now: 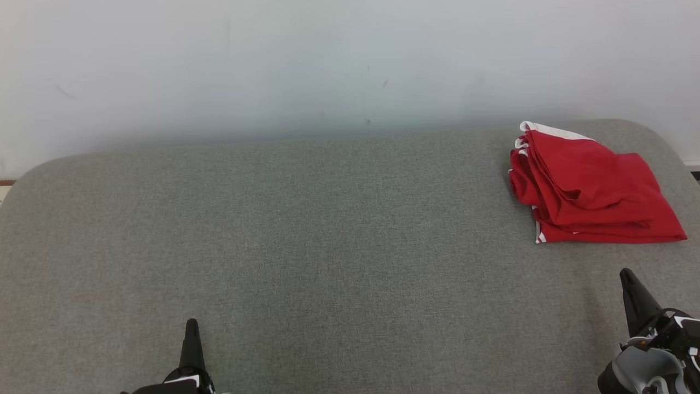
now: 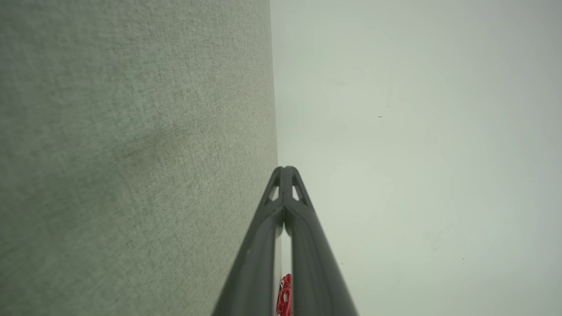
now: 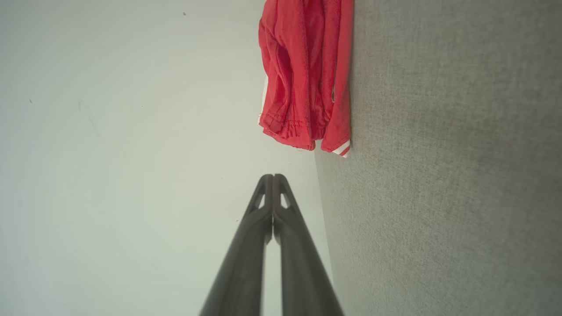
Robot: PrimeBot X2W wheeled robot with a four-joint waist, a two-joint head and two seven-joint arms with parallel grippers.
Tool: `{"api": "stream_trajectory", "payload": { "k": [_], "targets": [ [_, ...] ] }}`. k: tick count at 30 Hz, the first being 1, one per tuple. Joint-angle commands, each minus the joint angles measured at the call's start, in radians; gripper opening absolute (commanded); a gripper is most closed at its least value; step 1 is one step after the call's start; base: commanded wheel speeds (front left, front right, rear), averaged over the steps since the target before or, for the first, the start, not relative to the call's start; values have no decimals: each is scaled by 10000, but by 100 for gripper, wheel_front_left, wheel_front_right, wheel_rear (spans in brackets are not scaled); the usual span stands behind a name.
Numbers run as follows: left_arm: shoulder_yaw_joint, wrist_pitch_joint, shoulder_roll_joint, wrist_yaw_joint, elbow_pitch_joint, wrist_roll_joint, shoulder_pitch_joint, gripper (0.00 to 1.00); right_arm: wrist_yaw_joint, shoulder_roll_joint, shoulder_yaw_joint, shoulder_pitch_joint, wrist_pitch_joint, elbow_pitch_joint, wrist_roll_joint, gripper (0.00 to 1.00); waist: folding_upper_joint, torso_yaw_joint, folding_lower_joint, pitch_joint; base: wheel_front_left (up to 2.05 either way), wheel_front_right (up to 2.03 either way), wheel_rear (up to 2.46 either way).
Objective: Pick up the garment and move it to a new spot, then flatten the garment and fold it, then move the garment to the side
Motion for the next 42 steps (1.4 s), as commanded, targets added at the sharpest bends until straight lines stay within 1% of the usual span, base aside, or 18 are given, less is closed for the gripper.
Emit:
{"api": "stream_trajectory", "payload": {
  "k": [1, 42],
  "targets": [
    [3, -17, 8, -24, 41, -28, -45, 0, 4, -45, -6, -52, 52, 15, 74, 0, -1, 0, 1, -1, 0, 0, 0],
    [11, -16, 8, -24, 37, -23, -40, 0, 4, -18, -33, -61, 60, 14, 29, 0, -1, 0, 1, -1, 0, 0, 0]
  ]
}}
